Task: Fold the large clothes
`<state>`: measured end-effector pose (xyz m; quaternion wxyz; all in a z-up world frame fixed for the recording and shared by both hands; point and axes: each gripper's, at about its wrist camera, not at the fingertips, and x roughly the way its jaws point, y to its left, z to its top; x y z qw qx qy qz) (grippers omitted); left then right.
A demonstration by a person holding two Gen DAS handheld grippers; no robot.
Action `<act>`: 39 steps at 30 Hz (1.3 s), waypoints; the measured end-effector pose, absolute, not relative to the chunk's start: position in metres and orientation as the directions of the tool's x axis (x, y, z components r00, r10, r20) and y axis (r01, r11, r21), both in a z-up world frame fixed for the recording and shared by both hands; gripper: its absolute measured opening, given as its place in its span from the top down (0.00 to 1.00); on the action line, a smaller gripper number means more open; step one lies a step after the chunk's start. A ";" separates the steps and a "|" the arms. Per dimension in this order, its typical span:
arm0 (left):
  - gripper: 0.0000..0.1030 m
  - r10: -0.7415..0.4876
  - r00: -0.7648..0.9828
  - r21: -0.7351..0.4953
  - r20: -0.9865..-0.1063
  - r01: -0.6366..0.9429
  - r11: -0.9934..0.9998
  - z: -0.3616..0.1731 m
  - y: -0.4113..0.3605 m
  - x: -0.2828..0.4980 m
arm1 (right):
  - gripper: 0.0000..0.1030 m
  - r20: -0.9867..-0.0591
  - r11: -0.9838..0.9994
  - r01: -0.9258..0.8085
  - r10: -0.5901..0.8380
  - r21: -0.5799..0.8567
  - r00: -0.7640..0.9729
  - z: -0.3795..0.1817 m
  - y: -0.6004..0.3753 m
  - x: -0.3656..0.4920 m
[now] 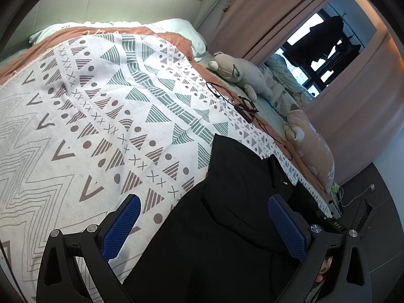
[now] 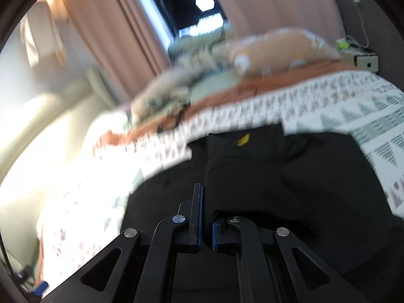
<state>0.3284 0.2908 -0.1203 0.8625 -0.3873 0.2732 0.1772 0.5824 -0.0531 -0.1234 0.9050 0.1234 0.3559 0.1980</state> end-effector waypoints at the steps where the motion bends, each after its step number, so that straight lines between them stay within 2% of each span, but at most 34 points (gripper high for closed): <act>1: 0.02 0.094 0.789 -0.572 -0.607 -0.516 0.638 -0.120 0.291 0.329 | 0.93 -0.623 0.892 -0.277 0.448 0.357 0.641 -0.131 -0.044 0.583; 2: 0.02 0.093 0.790 -0.572 -0.606 -0.515 0.638 -0.120 0.291 0.329 | 0.91 -0.648 0.884 -0.295 0.467 0.362 0.602 -0.139 -0.035 0.583; 3: 0.02 0.093 0.790 -0.573 -0.606 -0.515 0.638 -0.119 0.290 0.330 | 0.79 -0.677 0.875 -0.313 0.485 0.370 0.553 -0.148 -0.026 0.583; 4: 0.02 0.089 0.792 -0.577 -0.605 -0.512 0.636 -0.119 0.290 0.332 | 0.54 -0.700 0.866 -0.327 0.499 0.379 0.510 -0.156 -0.020 0.583; 6: 0.02 0.078 0.795 -0.584 -0.601 -0.504 0.636 -0.120 0.288 0.334 | 0.30 -0.738 0.834 -0.355 0.544 0.423 0.399 -0.173 -0.011 0.582; 11: 0.02 0.066 0.790 -0.571 -0.609 -0.495 0.655 -0.119 0.277 0.342 | 0.30 -0.798 0.843 -0.340 0.519 0.417 0.307 -0.185 -0.028 0.571; 15: 0.02 0.053 0.786 -0.560 -0.615 -0.483 0.673 -0.118 0.264 0.353 | 0.30 -0.766 0.804 -0.301 0.587 0.513 0.261 -0.180 -0.073 0.556; 20: 0.02 0.042 0.771 -0.508 -0.635 -0.458 0.729 -0.115 0.234 0.376 | 0.30 -0.716 0.792 -0.240 0.611 0.562 0.337 -0.168 -0.135 0.549; 29: 0.02 -0.006 0.771 -0.439 -0.637 -0.356 0.825 -0.107 0.162 0.418 | 0.30 -0.643 0.741 -0.010 0.589 0.671 0.489 -0.175 -0.253 0.554; 39: 0.06 -0.025 0.716 -0.334 -0.698 -0.295 0.895 -0.128 0.099 0.467 | 0.30 -0.626 0.615 0.217 0.593 0.758 0.506 -0.227 -0.328 0.570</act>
